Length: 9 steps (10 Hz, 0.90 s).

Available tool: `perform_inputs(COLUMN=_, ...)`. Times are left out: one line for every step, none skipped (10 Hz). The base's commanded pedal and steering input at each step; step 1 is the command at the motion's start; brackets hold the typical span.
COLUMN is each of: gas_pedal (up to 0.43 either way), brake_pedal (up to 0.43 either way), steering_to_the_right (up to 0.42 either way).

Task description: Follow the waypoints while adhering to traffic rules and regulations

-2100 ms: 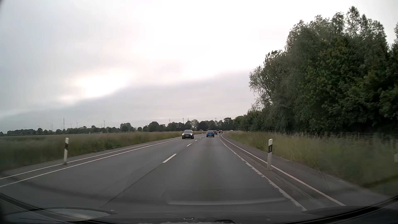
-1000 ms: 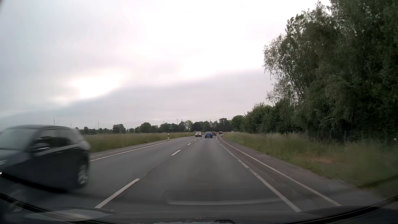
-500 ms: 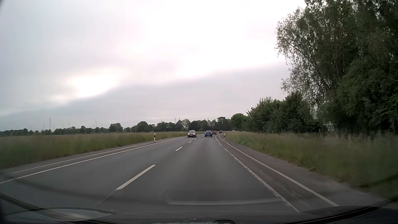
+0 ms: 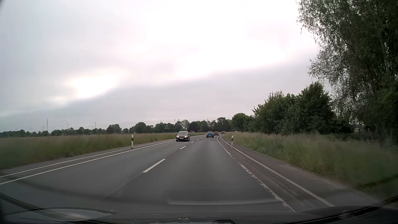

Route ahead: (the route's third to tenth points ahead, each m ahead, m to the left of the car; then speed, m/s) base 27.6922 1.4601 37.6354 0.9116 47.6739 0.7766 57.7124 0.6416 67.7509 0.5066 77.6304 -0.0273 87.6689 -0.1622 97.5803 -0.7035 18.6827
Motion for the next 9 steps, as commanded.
perform_inputs(gas_pedal=0.228, brake_pedal=0.0, steering_to_the_right=0.001)
perform_inputs(gas_pedal=0.228, brake_pedal=0.0, steering_to_the_right=0.001)
perform_inputs(gas_pedal=0.228, brake_pedal=0.0, steering_to_the_right=0.001)
perform_inputs(gas_pedal=0.228, brake_pedal=0.0, steering_to_the_right=0.001)
perform_inputs(gas_pedal=0.228, brake_pedal=0.0, steering_to_the_right=0.001)
perform_inputs(gas_pedal=0.228, brake_pedal=0.0, steering_to_the_right=0.001)
perform_inputs(gas_pedal=0.228, brake_pedal=0.0, steering_to_the_right=0.001)
perform_inputs(gas_pedal=0.228, brake_pedal=0.0, steering_to_the_right=0.001)
perform_inputs(gas_pedal=0.228, brake_pedal=0.0, steering_to_the_right=0.001)
